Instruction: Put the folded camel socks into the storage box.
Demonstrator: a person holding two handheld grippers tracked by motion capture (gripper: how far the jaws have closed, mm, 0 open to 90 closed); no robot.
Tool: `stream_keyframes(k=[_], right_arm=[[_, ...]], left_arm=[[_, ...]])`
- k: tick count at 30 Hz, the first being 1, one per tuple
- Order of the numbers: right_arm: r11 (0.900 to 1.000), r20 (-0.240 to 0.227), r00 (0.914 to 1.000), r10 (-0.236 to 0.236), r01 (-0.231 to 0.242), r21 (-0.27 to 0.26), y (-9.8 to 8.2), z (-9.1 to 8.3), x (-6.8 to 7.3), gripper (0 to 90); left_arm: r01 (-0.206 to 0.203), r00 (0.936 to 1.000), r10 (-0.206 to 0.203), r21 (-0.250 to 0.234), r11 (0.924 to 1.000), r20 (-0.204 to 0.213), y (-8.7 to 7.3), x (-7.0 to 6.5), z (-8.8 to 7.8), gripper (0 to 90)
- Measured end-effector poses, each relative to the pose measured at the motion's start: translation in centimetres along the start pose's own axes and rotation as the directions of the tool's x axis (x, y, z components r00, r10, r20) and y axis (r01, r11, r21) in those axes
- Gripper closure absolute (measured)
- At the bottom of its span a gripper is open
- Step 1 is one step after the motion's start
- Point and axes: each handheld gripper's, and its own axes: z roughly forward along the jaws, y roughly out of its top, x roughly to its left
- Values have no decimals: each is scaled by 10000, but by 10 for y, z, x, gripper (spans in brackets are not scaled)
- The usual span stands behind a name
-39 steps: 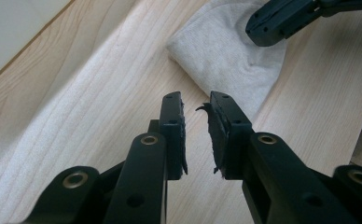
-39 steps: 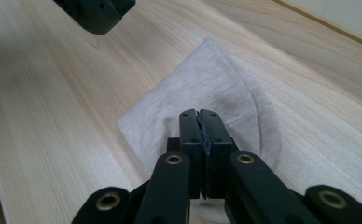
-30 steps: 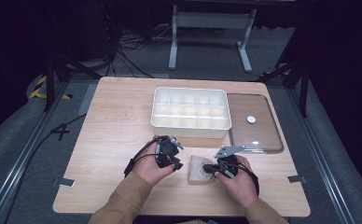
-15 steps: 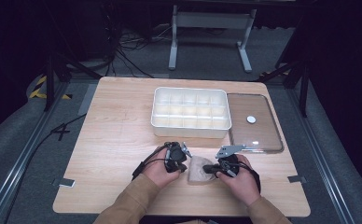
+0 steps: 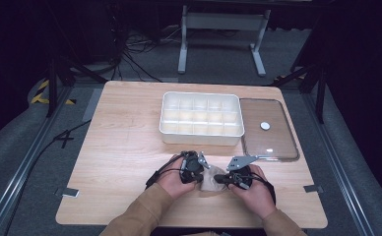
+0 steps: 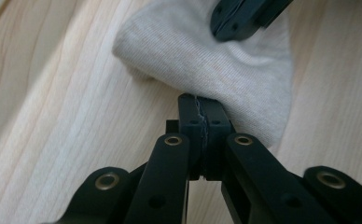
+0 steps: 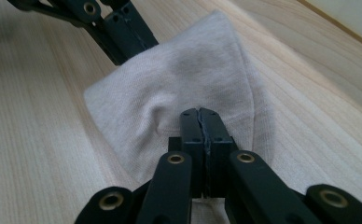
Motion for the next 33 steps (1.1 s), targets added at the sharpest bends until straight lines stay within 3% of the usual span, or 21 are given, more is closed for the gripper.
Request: stream_keyframes(k=[2,6,9,16,20,25,27,29,33], right_arm=[[9979,434,9973,-591,578,288,4,1,7,899],[9933,775,9916,-1040,997,579,8,2,16,897],[9914,798,9898,-1180,1129,662,9,3,19,896],[9921,548,9914,-1188,1163,469,9,0,15,862],[9950,612,9934,-969,952,311,11,-10,13,847],[9986,917,9944,-523,530,-59,17,-38,7,854],[9992,959,9946,-389,379,128,16,-43,3,853],[9971,1015,9947,141,-216,732,9,-45,-6,864],[9837,944,9935,642,-789,1616,-3,-35,-15,874]], left_arm=[[-194,9998,194,-156,9997,32,2,-3,-1,894],[-519,9986,515,-409,9978,-120,6,-9,-2,882],[-527,9985,520,-504,9973,-158,7,-10,1,878],[-264,9996,263,-104,9996,-130,4,-6,-3,833],[-88,9997,86,-114,9999,-208,2,-3,-2,834],[-127,9996,128,30,9999,-262,3,-3,-2,839],[-109,9996,109,15,9999,-273,2,-3,-2,838],[-70,9998,71,21,10000,-208,2,-2,-3,837],[-47,9998,46,-35,10000,-216,3,-4,-3,837]])
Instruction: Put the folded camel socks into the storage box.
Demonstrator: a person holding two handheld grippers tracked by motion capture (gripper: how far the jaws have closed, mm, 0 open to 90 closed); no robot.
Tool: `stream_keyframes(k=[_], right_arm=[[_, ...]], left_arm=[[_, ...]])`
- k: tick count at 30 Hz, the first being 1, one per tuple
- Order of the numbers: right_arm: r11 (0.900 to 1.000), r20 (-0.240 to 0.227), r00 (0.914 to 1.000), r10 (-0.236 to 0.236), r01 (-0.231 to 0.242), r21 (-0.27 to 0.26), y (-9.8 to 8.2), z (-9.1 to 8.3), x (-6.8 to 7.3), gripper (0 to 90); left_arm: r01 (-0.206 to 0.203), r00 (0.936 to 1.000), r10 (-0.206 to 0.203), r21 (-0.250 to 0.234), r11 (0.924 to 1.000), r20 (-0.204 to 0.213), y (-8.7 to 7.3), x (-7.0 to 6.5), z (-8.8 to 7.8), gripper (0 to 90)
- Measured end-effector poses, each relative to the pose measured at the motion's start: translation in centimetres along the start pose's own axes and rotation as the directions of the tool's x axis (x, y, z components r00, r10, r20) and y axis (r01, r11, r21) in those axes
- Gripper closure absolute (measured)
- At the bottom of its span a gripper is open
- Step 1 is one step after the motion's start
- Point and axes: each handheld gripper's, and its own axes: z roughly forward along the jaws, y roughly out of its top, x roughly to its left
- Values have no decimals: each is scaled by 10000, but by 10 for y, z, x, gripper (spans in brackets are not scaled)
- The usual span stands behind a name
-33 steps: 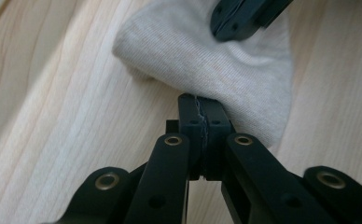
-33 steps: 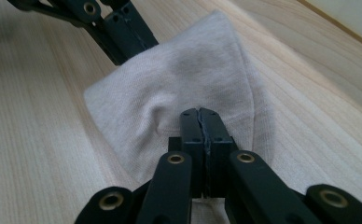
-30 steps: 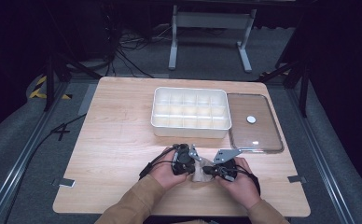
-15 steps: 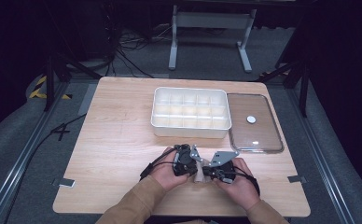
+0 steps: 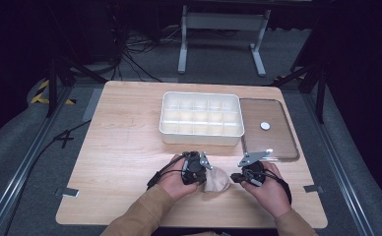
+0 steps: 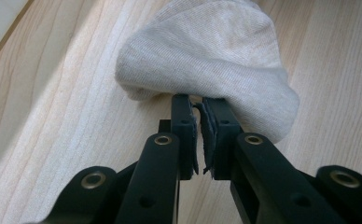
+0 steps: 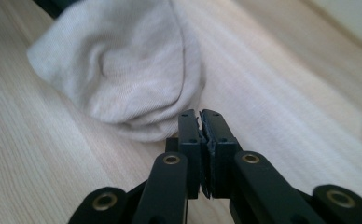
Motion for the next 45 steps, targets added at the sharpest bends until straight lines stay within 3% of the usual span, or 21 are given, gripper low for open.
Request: stream_keyframes(k=[7,16,24,30,34,38,41,45], right_arm=[[9995,-296,9995,-146,154,271,1,14,7,874],[9993,-488,9981,-369,366,-82,6,24,19,859],[9974,-308,9972,-684,677,-229,9,28,29,855],[9972,-214,9971,-730,726,-191,10,28,29,836],[9983,-271,9982,-526,519,-263,9,22,25,826],[9954,-118,9994,-310,298,-910,12,9,24,842],[9848,-104,9988,-471,447,-1680,18,-3,29,853],[9657,-488,9978,-458,318,-2577,20,-9,33,831]], left_arm=[[-124,9999,125,-166,9998,67,1,-2,-1,833],[-283,9995,290,-780,9966,85,5,-7,-3,807],[-437,9990,439,-606,9972,32,7,-8,2,778],[-277,9996,282,-430,9987,102,7,-8,7,769],[-150,9999,152,-421,9990,47,7,-8,7,765],[-34,10000,37,-414,9991,65,6,-7,7,762],[-20,9999,25,-368,9993,133,6,-6,7,756],[48,9999,-44,-349,9994,110,6,-7,7,756]])
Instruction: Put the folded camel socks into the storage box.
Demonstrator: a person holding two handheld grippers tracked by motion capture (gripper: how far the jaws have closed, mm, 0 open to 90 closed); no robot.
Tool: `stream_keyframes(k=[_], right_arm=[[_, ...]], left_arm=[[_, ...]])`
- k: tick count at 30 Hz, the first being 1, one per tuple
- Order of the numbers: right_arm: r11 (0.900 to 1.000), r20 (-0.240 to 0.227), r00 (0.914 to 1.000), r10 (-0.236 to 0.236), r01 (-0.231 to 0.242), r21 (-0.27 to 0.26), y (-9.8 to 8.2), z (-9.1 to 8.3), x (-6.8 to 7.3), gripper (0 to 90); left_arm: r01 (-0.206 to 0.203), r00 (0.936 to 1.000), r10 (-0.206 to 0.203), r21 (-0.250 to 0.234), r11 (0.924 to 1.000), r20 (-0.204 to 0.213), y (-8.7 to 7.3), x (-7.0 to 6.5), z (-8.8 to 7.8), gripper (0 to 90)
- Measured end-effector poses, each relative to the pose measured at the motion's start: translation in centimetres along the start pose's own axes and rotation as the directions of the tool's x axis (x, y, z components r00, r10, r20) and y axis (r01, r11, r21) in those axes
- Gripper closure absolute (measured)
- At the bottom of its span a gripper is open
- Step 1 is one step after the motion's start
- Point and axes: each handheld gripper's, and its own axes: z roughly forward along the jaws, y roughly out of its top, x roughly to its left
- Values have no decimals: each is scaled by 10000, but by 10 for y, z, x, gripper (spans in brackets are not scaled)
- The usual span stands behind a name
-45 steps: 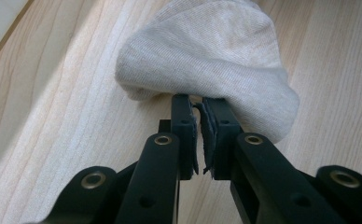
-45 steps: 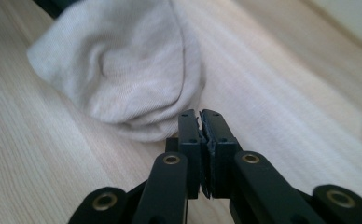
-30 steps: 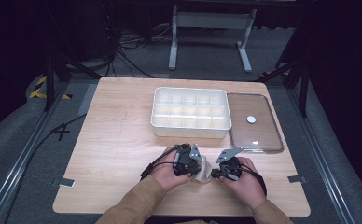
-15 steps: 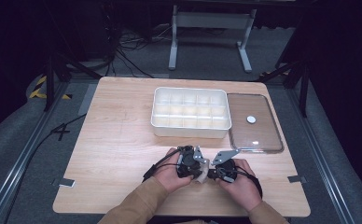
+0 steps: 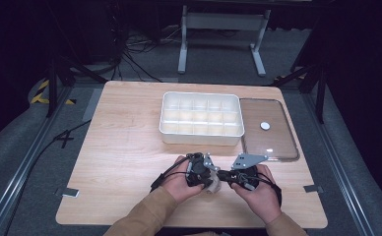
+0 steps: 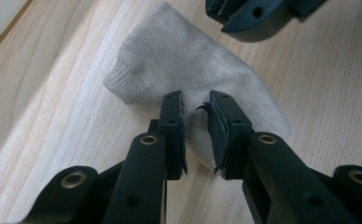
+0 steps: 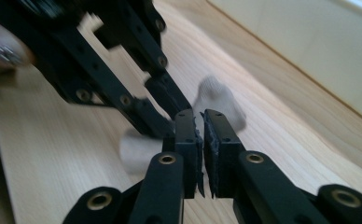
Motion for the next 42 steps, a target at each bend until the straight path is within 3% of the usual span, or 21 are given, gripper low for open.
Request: stream_keyframes(k=[2,6,15,18,21,25,30,42], right_arm=[[9992,-122,9999,90,-94,-398,-1,1,0,785],[9952,-252,9993,283,-305,-931,-4,6,-1,779],[9984,-381,9979,516,-525,-224,-13,13,-9,729],[9995,-398,9988,291,-287,110,-14,17,-8,710],[9987,-611,9980,129,-98,494,-15,21,-8,640],[9987,-935,9956,-28,76,512,-17,22,-10,611],[9958,-1000,9944,-345,427,813,-19,27,-10,577],[9901,-1340,9906,-264,444,1332,-19,35,-11,527]], left_arm=[[14,10000,-14,-24,10000,14,0,0,0,752],[61,10000,-61,-62,10000,27,0,-1,0,745],[103,9999,-102,-70,9999,115,-1,0,-1,724],[215,9997,-214,-111,9997,127,-4,2,-2,691],[404,9984,-397,-163,9991,409,-8,7,-2,662],[580,9974,-572,-175,9982,433,-12,12,-3,650],[808,9955,-812,104,9967,479,-15,18,-7,645],[853,9955,-865,327,9958,396,-18,14,-1,662]])
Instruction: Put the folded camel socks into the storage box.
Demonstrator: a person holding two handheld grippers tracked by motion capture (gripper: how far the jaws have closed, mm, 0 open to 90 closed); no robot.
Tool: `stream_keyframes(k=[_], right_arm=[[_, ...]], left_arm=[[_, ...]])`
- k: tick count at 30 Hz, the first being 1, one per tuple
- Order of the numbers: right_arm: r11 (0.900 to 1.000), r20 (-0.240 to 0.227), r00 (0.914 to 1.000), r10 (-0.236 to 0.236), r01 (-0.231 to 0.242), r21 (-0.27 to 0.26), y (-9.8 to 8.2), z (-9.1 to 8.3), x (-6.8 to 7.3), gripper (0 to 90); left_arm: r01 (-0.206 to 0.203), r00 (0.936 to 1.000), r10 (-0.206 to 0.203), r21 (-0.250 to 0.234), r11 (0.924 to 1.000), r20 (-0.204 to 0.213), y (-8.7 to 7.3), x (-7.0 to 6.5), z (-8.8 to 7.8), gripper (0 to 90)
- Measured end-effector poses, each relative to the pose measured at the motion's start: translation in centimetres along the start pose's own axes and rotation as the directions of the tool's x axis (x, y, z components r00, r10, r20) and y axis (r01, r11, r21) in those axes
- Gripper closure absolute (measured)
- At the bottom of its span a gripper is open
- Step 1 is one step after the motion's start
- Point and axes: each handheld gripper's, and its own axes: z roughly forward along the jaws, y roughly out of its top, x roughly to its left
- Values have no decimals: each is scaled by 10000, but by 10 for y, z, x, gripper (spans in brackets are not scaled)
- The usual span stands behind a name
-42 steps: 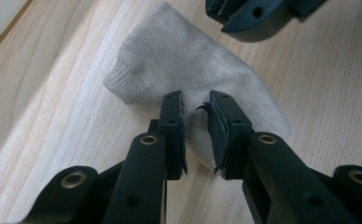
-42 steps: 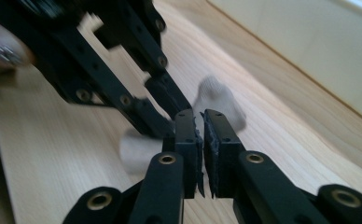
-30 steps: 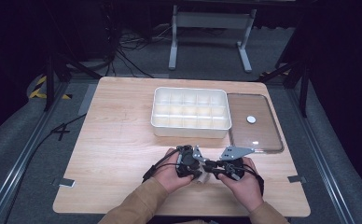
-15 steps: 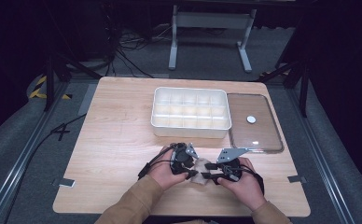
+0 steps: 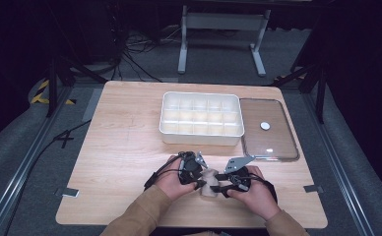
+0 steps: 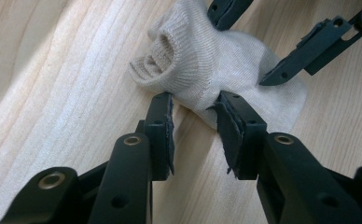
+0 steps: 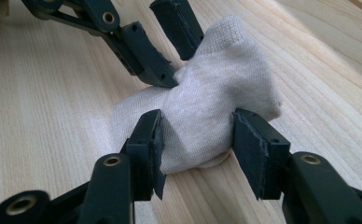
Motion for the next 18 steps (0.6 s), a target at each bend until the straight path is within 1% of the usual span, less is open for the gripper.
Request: stream_keyframes(k=[2,3,5,6,7,8,9,10,12,14,16,18], right_arm=[[10000,-24,10000,1,-1,5,0,0,0,526],[10000,-1,10000,-3,3,-38,1,-1,-1,512],[9999,36,9999,119,-119,-7,3,-4,-1,488],[9998,56,9998,190,-190,20,4,-5,-1,480],[9998,101,9998,193,-192,-16,5,-6,-1,473],[9998,101,9998,193,-192,-16,5,-6,-1,473],[9997,201,9996,214,-212,-80,6,-7,-1,466],[9989,304,9988,387,-380,-262,7,-8,-1,448],[9971,398,9973,613,-594,-466,8,-8,-2,425],[9947,456,9952,867,-839,-598,7,-7,-3,413],[9929,502,9929,1080,-1053,-550,6,-5,-6,398],[9917,498,9913,1215,-1192,-484,5,-2,-9,378]], left_arm=[[-3,10000,3,46,10000,-28,0,0,-1,662],[-65,10000,65,68,10000,-60,-1,0,-1,661],[81,10000,-81,67,9999,-20,-2,-2,-2,656],[92,10000,-92,24,10000,38,-2,-2,-1,656],[123,9999,-124,84,9999,68,-2,-2,-1,655],[123,9999,-124,84,9999,68,-2,-2,-1,652],[24,10000,-25,176,9998,62,-2,-2,-1,652],[67,9999,-70,318,9995,88,-2,-3,-2,647],[55,10000,-56,183,9998,67,-2,-4,1,642],[12,10000,-15,362,9993,70,-1,-5,1,637],[-45,9999,41,380,9993,98,-2,-5,1,635],[-20,10000,18,260,9997,60,-3,-6,2,634]])
